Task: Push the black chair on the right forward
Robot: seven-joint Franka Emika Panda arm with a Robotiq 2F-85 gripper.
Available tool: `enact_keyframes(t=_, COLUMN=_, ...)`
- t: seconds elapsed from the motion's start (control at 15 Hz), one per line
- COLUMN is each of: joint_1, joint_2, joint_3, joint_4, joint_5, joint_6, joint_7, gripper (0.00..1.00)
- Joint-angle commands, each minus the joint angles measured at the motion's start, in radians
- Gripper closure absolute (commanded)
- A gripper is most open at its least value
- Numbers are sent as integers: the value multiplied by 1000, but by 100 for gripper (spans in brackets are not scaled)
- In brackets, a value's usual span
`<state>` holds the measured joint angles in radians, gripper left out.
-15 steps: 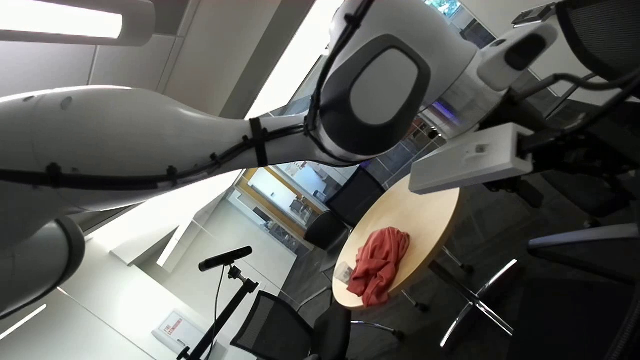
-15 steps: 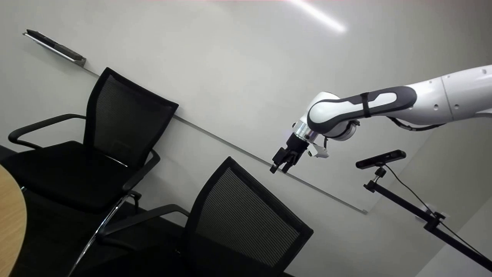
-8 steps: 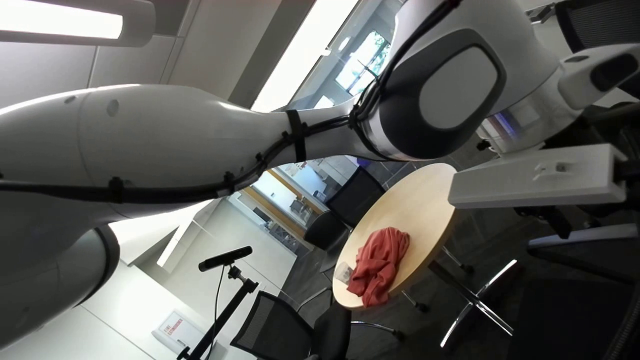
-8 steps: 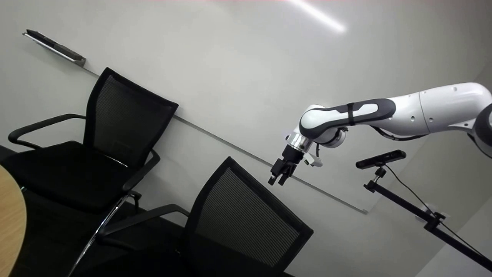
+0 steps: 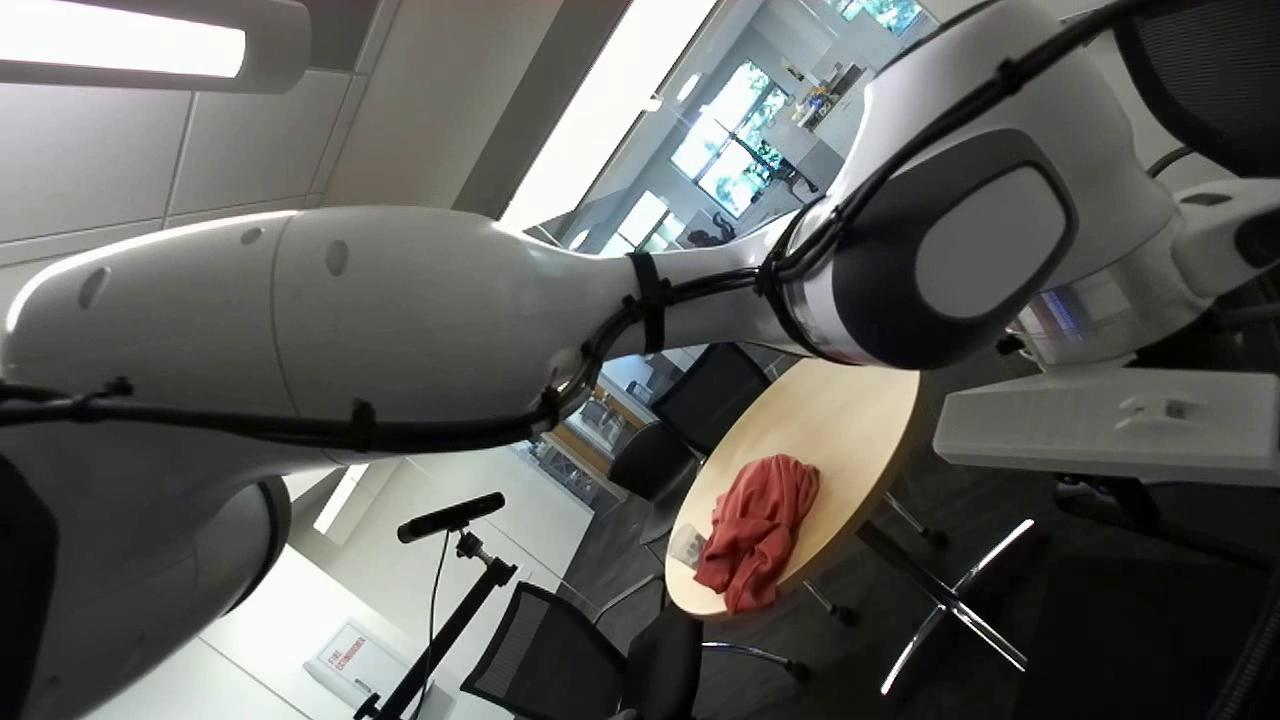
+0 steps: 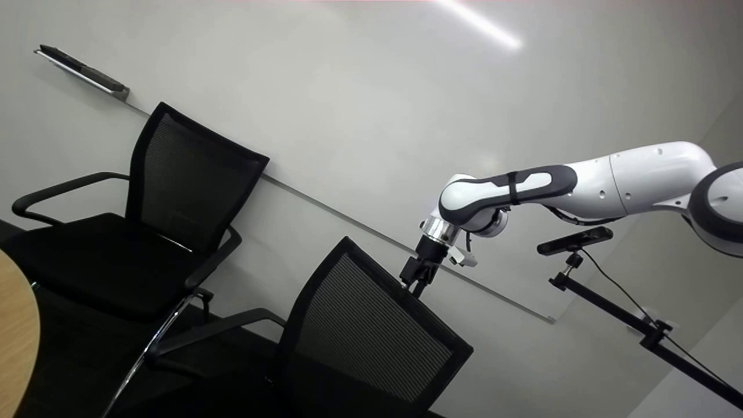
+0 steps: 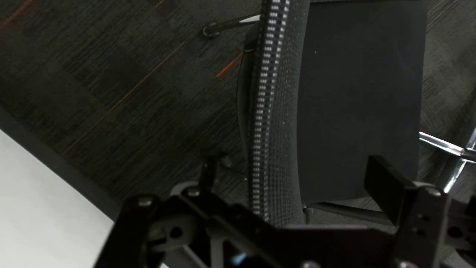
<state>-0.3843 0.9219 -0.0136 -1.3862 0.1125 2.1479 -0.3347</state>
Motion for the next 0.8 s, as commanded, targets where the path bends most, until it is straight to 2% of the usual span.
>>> enact_keyframes(t=0.0, joint_1=-6, joint_2=39, joint_3=3, joint_4=52, joint_5=13, joint_6=-24, joint_7=-13, gripper=25)
enact_keyframes(t=0.13, joint_1=-7, joint_2=50, joint_3=5, joint_4=60, joint_5=13, joint_6=-25, joint_7=-14, gripper=34)
enact_keyframes(t=0.67, joint_1=-6, joint_2=56, joint_3=3, joint_4=77, joint_5=8, joint_6=-43, joint_7=-12, gripper=96)
enact_keyframes(t=0.73, joint_1=-3, joint_2=57, joint_3=3, joint_4=79, joint_5=3, joint_6=-48, joint_7=-13, gripper=99)
